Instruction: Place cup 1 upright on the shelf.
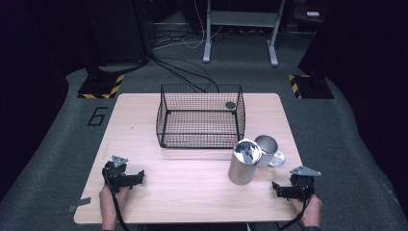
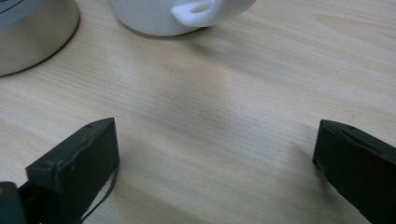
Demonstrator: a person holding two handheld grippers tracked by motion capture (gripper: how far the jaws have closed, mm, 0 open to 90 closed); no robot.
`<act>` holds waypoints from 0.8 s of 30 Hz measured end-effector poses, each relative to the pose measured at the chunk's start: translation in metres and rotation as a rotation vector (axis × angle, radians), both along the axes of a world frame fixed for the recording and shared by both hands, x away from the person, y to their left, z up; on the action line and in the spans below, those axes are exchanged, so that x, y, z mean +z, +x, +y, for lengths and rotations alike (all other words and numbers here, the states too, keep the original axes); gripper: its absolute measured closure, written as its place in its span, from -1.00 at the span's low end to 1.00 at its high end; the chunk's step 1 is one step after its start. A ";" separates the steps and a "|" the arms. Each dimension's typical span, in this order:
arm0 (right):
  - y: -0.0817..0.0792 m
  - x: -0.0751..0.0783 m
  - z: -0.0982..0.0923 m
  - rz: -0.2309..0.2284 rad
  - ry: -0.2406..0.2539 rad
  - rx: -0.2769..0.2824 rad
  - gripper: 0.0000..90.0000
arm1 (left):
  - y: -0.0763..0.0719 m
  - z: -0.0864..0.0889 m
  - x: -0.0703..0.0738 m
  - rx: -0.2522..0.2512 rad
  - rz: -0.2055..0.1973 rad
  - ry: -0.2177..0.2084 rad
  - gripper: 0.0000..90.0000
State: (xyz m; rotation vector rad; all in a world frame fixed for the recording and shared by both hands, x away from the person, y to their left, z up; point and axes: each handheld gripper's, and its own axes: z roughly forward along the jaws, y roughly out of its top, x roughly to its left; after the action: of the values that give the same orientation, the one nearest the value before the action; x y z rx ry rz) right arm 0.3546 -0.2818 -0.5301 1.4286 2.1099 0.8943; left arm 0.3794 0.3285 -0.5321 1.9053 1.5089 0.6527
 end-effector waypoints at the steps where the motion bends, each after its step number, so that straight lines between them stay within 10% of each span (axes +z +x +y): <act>1: 0.000 0.000 0.000 0.000 0.001 -0.003 -1.00 | 0.000 0.000 0.000 -0.001 0.000 -0.001 -0.99; 9: -0.002 0.000 0.001 -0.035 -0.033 -0.007 -1.00 | 0.000 0.000 0.000 -0.001 0.001 -0.001 -0.99; 24: -0.006 0.012 0.000 0.002 0.046 -0.017 -1.00 | -0.001 0.000 0.000 0.000 0.000 0.000 -0.99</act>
State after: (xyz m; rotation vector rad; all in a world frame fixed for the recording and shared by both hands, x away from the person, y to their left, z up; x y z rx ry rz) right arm 0.3485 -0.2815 -0.5184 1.4689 2.0882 0.9406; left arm 0.3788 0.3283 -0.5321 1.9048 1.5093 0.6526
